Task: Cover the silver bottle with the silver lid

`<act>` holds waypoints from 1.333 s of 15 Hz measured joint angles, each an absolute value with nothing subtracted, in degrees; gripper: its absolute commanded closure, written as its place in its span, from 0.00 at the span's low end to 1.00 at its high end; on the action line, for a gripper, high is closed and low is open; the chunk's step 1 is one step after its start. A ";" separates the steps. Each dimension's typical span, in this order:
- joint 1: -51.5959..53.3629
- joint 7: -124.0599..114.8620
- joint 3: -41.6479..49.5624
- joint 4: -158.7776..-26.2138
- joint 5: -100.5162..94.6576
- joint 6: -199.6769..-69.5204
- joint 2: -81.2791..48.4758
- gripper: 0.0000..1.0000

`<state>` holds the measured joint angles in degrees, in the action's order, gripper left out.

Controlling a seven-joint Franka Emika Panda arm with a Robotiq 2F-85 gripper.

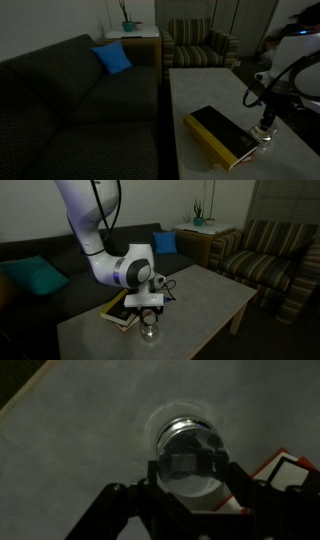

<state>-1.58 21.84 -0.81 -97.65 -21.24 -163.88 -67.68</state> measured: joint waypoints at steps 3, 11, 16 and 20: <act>0.12 18.36 0.43 -97.15 -19.67 -161.67 -67.78 0.56; -0.62 18.27 -0.75 -88.64 -15.59 -154.72 -71.51 0.56; -1.26 18.67 -1.89 -83.35 -14.65 -149.96 -74.77 0.56; -1.05 18.67 -2.63 -80.87 -14.61 -145.33 -75.88 0.56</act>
<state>-1.05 18.67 -2.63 -80.87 -14.61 -145.33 -75.88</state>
